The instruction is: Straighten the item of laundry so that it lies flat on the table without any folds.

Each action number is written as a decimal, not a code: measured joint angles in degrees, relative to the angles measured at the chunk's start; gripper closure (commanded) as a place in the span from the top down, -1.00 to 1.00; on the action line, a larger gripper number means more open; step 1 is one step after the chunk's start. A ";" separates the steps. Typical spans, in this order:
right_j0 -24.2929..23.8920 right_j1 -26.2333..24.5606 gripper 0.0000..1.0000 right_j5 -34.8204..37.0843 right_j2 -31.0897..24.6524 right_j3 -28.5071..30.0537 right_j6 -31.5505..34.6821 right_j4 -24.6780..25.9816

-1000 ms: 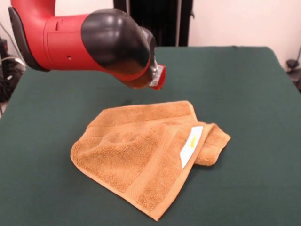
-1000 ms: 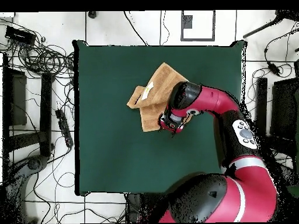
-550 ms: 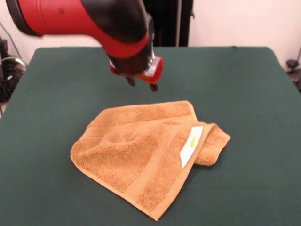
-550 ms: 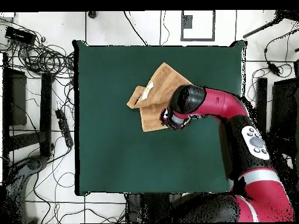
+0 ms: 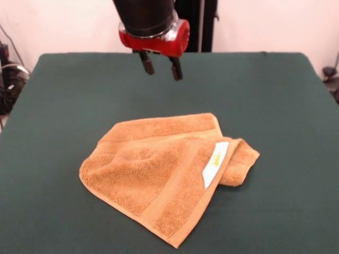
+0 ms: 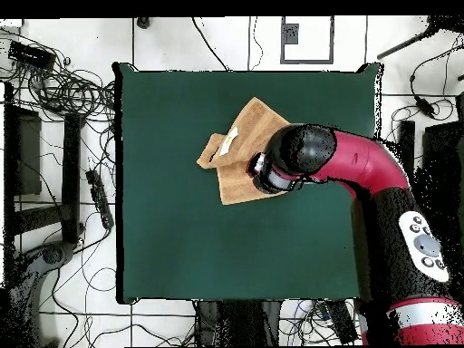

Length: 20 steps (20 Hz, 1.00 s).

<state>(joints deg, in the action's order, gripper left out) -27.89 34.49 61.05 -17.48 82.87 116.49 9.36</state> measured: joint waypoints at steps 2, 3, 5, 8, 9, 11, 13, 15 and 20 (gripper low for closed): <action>0.01 0.23 1.00 -0.76 -0.12 0.02 0.00 -1.62; 0.01 0.19 1.00 -1.20 -0.17 0.02 0.00 -2.16; 0.01 0.05 1.00 -2.20 -0.31 0.02 0.00 -3.31; 0.05 -0.52 1.00 -3.87 -0.48 0.02 0.00 -4.62; 0.12 -0.89 1.00 -4.57 -0.51 0.02 0.00 -5.00; 0.32 -1.46 1.00 -5.59 -0.51 0.00 0.00 -5.22; 0.83 -2.25 1.00 -6.73 -0.51 -0.19 0.00 -5.15; 1.16 -2.52 1.00 -7.02 -0.51 -0.33 0.00 -5.12; 3.21 -3.68 1.00 -7.21 -0.52 -1.65 0.00 -5.09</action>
<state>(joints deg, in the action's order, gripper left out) -24.68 30.81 53.85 -17.99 81.22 116.49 4.27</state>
